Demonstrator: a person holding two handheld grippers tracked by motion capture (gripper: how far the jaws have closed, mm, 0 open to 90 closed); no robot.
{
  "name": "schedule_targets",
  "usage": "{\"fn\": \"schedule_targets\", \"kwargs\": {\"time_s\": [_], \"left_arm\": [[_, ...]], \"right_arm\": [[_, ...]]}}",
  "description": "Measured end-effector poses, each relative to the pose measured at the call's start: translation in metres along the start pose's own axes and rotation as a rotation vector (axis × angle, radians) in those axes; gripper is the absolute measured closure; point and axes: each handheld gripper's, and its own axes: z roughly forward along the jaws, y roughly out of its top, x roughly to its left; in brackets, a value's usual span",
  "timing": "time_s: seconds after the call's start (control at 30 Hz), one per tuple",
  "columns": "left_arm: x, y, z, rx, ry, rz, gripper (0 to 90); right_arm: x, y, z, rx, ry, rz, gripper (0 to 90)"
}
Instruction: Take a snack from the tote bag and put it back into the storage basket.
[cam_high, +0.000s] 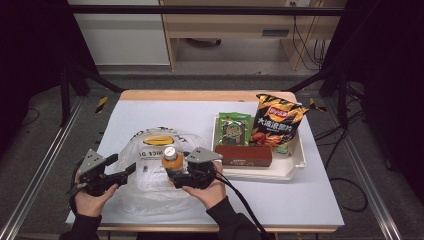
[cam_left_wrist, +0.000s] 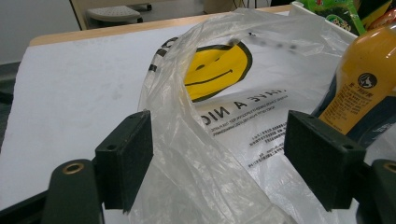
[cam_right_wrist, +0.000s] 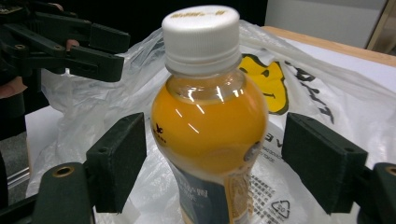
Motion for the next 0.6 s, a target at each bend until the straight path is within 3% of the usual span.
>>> {"fn": "schedule_targets", "kwargs": {"time_s": [0.27,0.6], "left_arm": [[0.000,-0.001,0.002,0.008,0.004,-0.002,23.7],[0.001,-0.002,0.002,0.009,0.005,-0.007,23.7]], "right_arm": [[0.001,-0.002,0.017,0.016,0.002,0.000,23.5],[0.003,-0.002,0.022,0.032,-0.002,0.002,29.7]]}}
